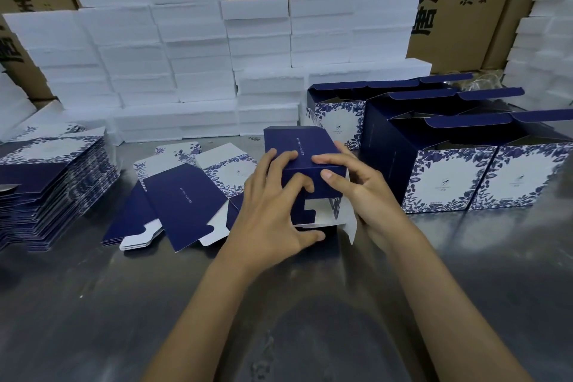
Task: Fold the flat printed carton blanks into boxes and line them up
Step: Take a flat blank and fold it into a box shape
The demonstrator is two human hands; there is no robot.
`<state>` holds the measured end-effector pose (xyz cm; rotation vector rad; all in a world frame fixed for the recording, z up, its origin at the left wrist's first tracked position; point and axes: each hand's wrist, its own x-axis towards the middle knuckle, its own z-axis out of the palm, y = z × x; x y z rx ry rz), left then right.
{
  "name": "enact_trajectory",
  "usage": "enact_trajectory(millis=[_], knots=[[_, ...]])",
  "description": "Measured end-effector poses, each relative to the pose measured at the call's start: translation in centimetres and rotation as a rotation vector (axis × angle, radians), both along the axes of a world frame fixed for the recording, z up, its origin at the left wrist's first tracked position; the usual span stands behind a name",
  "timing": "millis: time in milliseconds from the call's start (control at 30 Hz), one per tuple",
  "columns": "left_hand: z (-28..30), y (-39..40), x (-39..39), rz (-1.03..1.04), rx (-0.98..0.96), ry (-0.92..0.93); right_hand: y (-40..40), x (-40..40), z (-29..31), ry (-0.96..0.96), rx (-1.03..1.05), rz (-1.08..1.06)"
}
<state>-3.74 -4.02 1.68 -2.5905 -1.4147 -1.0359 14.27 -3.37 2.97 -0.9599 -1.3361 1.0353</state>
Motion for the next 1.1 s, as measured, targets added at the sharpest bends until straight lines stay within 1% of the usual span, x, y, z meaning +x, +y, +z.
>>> enact_trajectory(millis=[67,133,233,300,367,400,433,500,567,633,700,767,867,933,1100], knots=[[-0.4,0.2,0.0,0.054,0.075,0.0,0.0,0.1,0.0,0.03,-0.02,0.036],[-0.5,0.5,-0.2,0.091,0.153,-0.081,0.1,0.3,0.0,0.116,-0.052,0.1],[-0.7,0.7,-0.2,0.115,0.172,-0.127,0.5,0.9,-0.1,0.225,-0.106,0.133],[-0.8,0.8,-0.1,0.116,0.176,-0.112,0.7,1.4,-0.6,0.167,-0.18,0.128],[-0.9,1.0,-0.1,0.095,0.192,-0.118,0.4,1.4,-1.1,0.042,-0.229,0.202],[-1.0,1.0,-0.1,0.078,0.19,-0.154,0.3,1.3,-1.4,-0.017,-0.222,0.255],[-1.0,1.0,-0.1,0.064,0.173,-0.219,0.2,1.1,-1.6,-0.068,-0.203,0.286],[-1.0,1.0,0.0,0.072,0.092,-0.4,0.3,0.8,-1.7,-0.108,-0.187,0.276],[-1.0,1.1,-0.2,0.094,-0.059,-0.555,0.5,0.5,-2.0,-0.113,-0.201,0.209],[-1.0,1.4,-0.6,0.088,-0.229,-0.641,0.7,0.1,-2.5,-0.124,-0.208,0.129],[-1.1,1.6,-1.1,0.065,-0.349,-0.678,0.9,-0.3,-3.0,-0.132,-0.192,0.062],[-1.4,1.7,-1.3,0.076,-0.408,-0.668,1.1,-0.8,-3.4,-0.131,-0.161,-0.01],[-1.6,1.7,-1.1,0.095,-0.451,-0.623,1.5,-1.2,-3.9,-0.085,-0.125,-0.101],[-1.5,1.7,-1.0,0.089,-0.465,-0.63,1.6,-1.5,-4.3,-0.069,-0.102,-0.151],[-1.3,1.7,-0.6,0.057,-0.521,-0.711,1.6,-1.8,-4.4,-0.138,-0.082,-0.299]])
